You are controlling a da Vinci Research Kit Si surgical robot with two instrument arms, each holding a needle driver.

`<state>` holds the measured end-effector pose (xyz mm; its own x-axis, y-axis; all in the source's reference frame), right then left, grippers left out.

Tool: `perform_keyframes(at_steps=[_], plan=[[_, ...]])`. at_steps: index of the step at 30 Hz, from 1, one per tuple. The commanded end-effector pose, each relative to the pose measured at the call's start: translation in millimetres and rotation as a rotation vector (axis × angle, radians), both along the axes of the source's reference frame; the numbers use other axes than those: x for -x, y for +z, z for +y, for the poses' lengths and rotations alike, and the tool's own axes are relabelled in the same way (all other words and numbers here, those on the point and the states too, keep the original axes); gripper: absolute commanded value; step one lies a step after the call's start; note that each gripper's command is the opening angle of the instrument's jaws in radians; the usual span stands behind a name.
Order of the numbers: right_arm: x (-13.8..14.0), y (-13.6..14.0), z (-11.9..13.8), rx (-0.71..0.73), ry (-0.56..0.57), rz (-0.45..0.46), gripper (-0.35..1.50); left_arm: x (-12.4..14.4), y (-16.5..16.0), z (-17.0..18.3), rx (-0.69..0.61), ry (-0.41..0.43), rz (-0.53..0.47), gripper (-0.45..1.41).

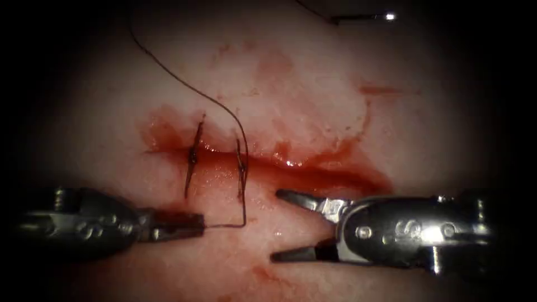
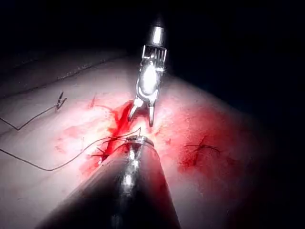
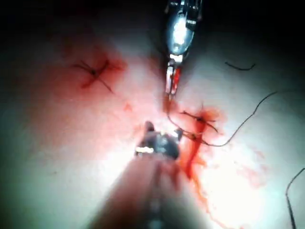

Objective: Wound Closure

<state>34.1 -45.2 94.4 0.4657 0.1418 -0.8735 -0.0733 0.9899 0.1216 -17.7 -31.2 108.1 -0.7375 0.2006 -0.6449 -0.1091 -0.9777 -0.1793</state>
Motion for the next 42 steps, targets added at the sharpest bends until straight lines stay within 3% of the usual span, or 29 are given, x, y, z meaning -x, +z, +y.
perform_keyframes(at_steps=[1,5,15,24,42], plan=[[-1.8,0.4,0.3,0.035,0.024,0.000,1.41,0.5,0.5,-0.2,0.000,-0.004,-0.004,-0.45],[-4.0,0.8,1.3,0.110,0.094,0.008,1.48,0.2,0.2,0.1,0.005,-0.014,-0.008,-0.45],[-6.7,4.1,1.3,0.162,0.109,0.000,1.48,-0.4,-0.4,0.6,0.007,-0.020,-0.006,-0.45],[-8.6,5.2,1.6,0.174,0.120,-0.012,1.48,-0.3,-0.6,0.5,0.010,-0.020,-0.004,-0.45],[-9.4,6.1,2.1,0.186,0.138,-0.010,1.45,0.0,-1.1,0.1,0.011,-0.011,-0.008,-0.45]])
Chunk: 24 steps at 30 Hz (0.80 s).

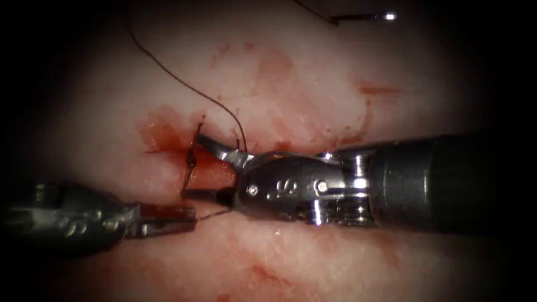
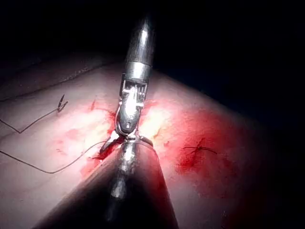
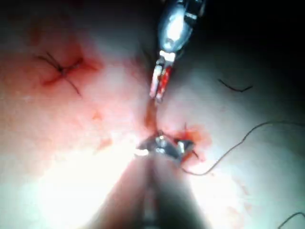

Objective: Wound Closure

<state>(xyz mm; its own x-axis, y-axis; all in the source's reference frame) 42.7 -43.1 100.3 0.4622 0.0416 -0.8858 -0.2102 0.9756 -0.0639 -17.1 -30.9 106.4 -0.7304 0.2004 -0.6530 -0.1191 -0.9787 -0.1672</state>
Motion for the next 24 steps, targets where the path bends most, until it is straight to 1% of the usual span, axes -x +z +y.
perform_keyframes(at_steps=[1,5,7,8,9,10,12,21,22,24], plan=[[-0.8,0.2,-0.1,0.000,0.000,0.000,1.45,0.5,0.6,-0.2,-0.002,0.000,-0.001,-0.45],[-1.0,0.1,-0.3,-0.001,-0.004,0.003,1.38,0.5,0.5,-0.2,-0.002,0.000,-0.001,-0.45],[-1.1,0.1,-0.5,-0.010,-0.031,0.026,1.04,0.6,0.5,-0.3,-0.002,0.000,-0.001,-0.45],[-1.0,0.0,-0.6,-0.013,-0.054,0.032,0.68,0.6,0.5,-0.3,-0.002,0.000,-0.001,-0.45],[-0.9,0.0,-0.7,-0.012,-0.101,0.044,0.00,0.6,0.5,-0.3,-0.004,0.001,-0.002,-0.45],[-0.8,-0.1,-0.8,-0.013,-0.134,0.049,-0.35,0.6,0.5,-0.3,-0.004,0.001,-0.002,-0.45],[-0.7,-0.1,-0.8,-0.002,-0.175,0.062,-0.35,0.6,0.5,-0.3,-0.004,0.001,-0.002,-0.45],[-0.7,0.1,-1.0,0.024,-0.186,0.059,-0.35,0.6,0.5,-0.4,0.000,0.005,-0.003,-0.45],[-0.7,0.1,-1.0,0.023,-0.189,0.061,0.00,0.5,0.4,-0.3,0.000,0.006,-0.003,-0.45],[-0.7,0.2,-1.0,0.013,-0.169,0.056,0.83,0.4,0.4,-0.3,-0.001,0.006,-0.004,-0.45]])
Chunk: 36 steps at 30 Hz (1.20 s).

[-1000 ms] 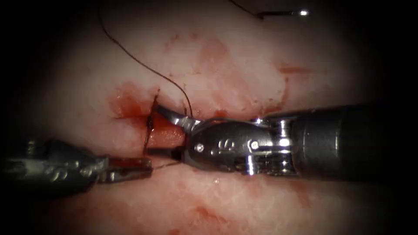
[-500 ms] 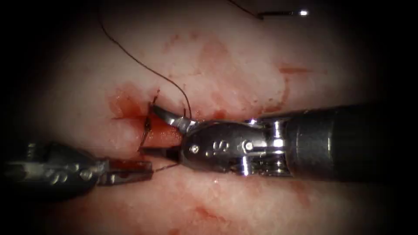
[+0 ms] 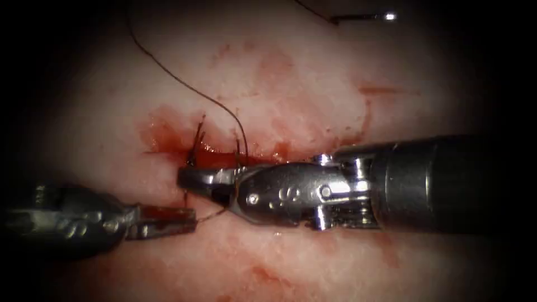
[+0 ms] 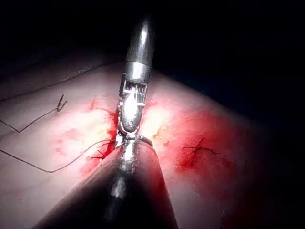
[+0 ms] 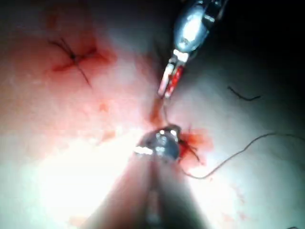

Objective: Wound Closure

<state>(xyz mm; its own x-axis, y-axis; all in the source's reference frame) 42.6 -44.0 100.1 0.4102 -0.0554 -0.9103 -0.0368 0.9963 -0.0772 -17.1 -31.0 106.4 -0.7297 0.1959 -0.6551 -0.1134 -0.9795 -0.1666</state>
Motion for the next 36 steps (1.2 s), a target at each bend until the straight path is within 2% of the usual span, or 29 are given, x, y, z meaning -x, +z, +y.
perform_keyframes(at_steps=[1,2,4,10,12,13,14,15,18,25,30,32,33,34,35,36], plan=[[-0.7,0.5,-0.3,-0.012,0.041,-0.010,1.19,0.3,0.4,-0.1,-0.002,0.002,-0.002,-0.45],[-0.6,0.5,-0.3,-0.011,0.058,-0.017,1.35,0.1,0.3,0.0,-0.003,0.003,-0.003,-0.45],[0.0,0.2,-0.5,-0.017,0.089,-0.022,1.48,-0.7,0.1,0.4,-0.007,0.005,-0.009,-0.45],[3.9,-2.8,-0.7,-0.029,0.084,-0.016,1.48,-5.2,0.4,3.4,0.012,-0.018,0.021,-0.45],[5.3,-3.9,-0.5,-0.034,0.089,-0.018,1.48,-7.3,1.0,4.7,0.026,-0.029,0.043,-0.43],[6.1,-4.5,-0.3,-0.036,0.093,-0.021,1.48,-8.1,1.3,5.2,0.020,-0.035,0.046,-0.38],[7.6,-5.5,0.3,-0.042,0.104,-0.016,1.48,-10.1,2.3,6.3,0.015,-0.052,0.053,-0.30],[7.6,-5.5,0.3,-0.042,0.104,-0.016,1.48,-10.1,2.3,6.3,0.015,-0.052,0.053,-0.30],[9.2,-6.2,0.9,-0.050,0.119,-0.010,1.48,-12.8,4.2,7.8,0.007,-0.077,0.071,-0.33],[9.6,-6.0,0.9,-0.048,0.125,-0.008,1.48,-16.9,9.8,9.5,0.007,-0.127,0.103,-0.37],[9.7,-6.0,1.0,-0.046,0.131,-0.012,1.48,-17.5,14.3,8.6,-0.024,-0.135,0.113,-0.38],[9.7,-6.0,1.0,-0.046,0.131,-0.012,1.48,-17.6,14.8,8.4,-0.030,-0.134,0.115,-0.38],[9.7,-6.0,1.0,-0.046,0.132,-0.012,1.48,-17.7,16.0,8.1,-0.054,-0.142,0.127,-0.18],[9.7,-6.0,1.0,-0.046,0.132,-0.012,1.48,-17.7,16.0,8.1,-0.054,-0.142,0.127,-0.18],[9.7,-6.0,1.0,-0.046,0.132,-0.013,1.48,-17.8,16.4,8.0,-0.074,-0.158,0.131,0.04],[9.7,-6.0,1.0,-0.046,0.132,-0.013,1.48,-18.0,17.1,7.9,-0.104,-0.178,0.132,0.37]])
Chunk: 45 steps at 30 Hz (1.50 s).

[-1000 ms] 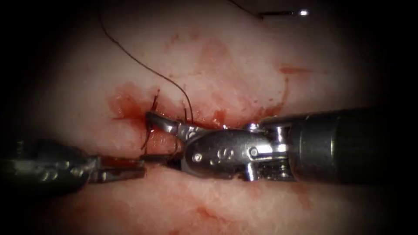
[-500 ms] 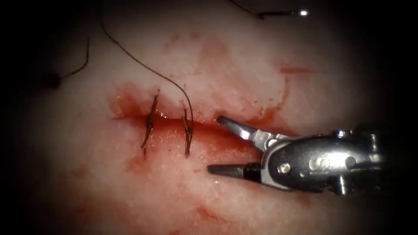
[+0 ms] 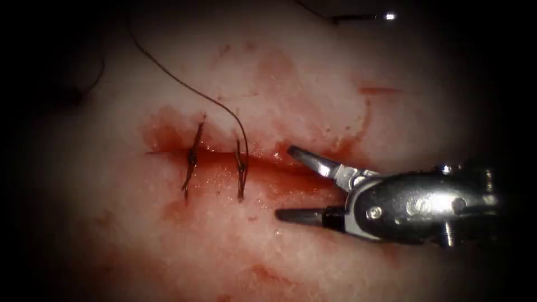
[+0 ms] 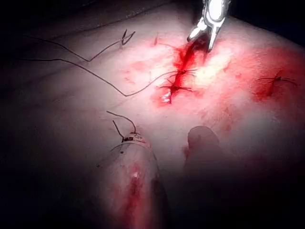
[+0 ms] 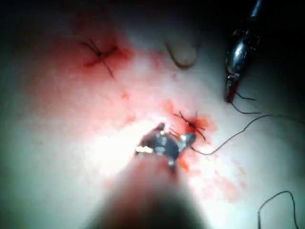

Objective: Wound Closure

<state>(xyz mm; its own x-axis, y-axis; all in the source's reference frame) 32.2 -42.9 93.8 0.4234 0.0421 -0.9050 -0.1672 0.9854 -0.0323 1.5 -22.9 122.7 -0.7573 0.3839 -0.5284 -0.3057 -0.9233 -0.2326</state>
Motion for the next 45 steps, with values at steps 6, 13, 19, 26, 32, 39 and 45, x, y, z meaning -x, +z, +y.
perform_keyframes(at_steps=[6,13,19,26,32,39,45], plan=[[-0.7,0.4,-0.1,0.000,0.002,0.000,1.48,-0.7,1.9,-0.2,-0.076,-0.064,0.034,0.98],[-0.7,0.3,-0.2,0.001,0.003,0.002,1.48,-2.6,-1.3,0.6,-0.106,-0.066,0.063,1.18],[-0.6,0.3,-0.2,0.000,0.002,0.000,1.48,-2.7,-5.6,1.0,-0.122,-0.087,0.083,1.18],[-0.1,0.2,0.1,0.002,0.011,-0.015,1.48,2.2,-12.0,1.1,-0.084,-0.067,-0.009,1.16],[1.4,0.6,0.6,0.000,0.039,-0.052,1.48,9.3,-15.0,1.0,-0.032,-0.080,-0.246,1.16],[3.3,0.5,1.3,-0.010,0.080,-0.090,1.48,17.1,-14.7,0.3,-0.004,-0.086,-0.310,1.13],[4.7,0.1,1.8,-0.028,0.064,-0.076,1.48,21.0,-11.5,1.1,0.032,-0.102,-0.358,1.11]])
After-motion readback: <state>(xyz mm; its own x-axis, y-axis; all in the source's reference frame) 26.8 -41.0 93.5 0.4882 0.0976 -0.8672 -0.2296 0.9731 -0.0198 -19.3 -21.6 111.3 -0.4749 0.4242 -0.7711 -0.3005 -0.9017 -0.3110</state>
